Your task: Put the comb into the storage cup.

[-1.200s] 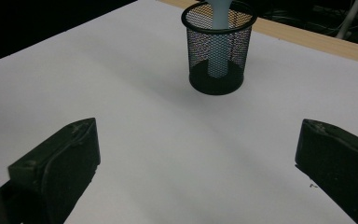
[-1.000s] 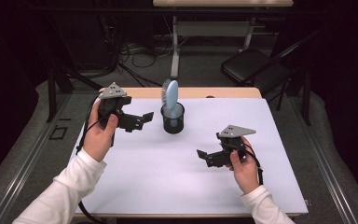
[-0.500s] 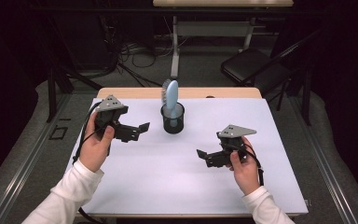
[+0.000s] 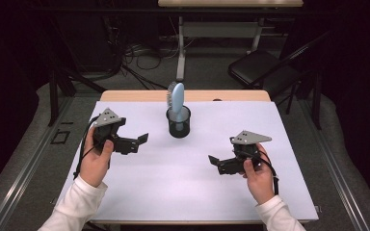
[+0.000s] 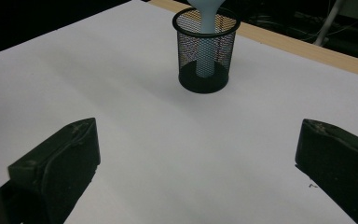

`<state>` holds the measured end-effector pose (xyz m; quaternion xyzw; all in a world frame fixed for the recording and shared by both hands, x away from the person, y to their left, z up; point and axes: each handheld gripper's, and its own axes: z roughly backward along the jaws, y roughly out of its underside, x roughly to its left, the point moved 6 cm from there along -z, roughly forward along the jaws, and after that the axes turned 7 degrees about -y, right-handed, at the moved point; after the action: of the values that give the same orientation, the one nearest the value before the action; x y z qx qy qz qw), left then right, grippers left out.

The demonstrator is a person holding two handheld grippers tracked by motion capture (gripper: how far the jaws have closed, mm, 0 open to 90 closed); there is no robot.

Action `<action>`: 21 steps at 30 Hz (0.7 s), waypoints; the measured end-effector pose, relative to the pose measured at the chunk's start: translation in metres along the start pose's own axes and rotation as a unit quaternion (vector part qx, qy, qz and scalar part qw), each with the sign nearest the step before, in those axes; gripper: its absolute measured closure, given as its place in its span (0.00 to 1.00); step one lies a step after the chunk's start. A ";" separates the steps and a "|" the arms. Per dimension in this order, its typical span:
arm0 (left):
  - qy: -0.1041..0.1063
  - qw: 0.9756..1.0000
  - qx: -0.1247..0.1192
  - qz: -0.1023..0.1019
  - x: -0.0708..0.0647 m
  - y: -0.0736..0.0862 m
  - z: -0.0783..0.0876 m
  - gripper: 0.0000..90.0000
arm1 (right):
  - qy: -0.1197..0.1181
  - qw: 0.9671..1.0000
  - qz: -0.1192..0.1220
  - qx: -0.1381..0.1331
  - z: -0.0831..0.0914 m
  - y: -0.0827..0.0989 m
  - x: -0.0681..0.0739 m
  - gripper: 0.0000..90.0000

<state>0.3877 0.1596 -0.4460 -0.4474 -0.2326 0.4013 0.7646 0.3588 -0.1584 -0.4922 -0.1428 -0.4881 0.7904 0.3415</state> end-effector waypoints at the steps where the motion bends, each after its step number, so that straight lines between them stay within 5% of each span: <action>1: 0.000 1.000 0.000 0.001 0.000 0.002 0.000 0.01 | 0.002 1.000 -0.001 0.000 0.001 0.001 0.000 0.00; 9: -0.010 1.000 -0.003 0.011 0.002 0.018 -0.002 0.01 | 0.016 1.000 0.000 -0.002 0.009 0.008 -0.004 0.00; 21: -0.036 0.999 -0.001 -0.007 -0.001 0.032 -0.008 0.01 | 0.037 0.999 -0.004 -0.005 0.023 0.016 -0.010 0.00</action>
<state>0.3795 0.1635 -0.4780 -0.4321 -0.2633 0.4113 0.7582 0.3462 -0.1853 -0.4962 -0.1716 -0.4801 0.7807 0.3614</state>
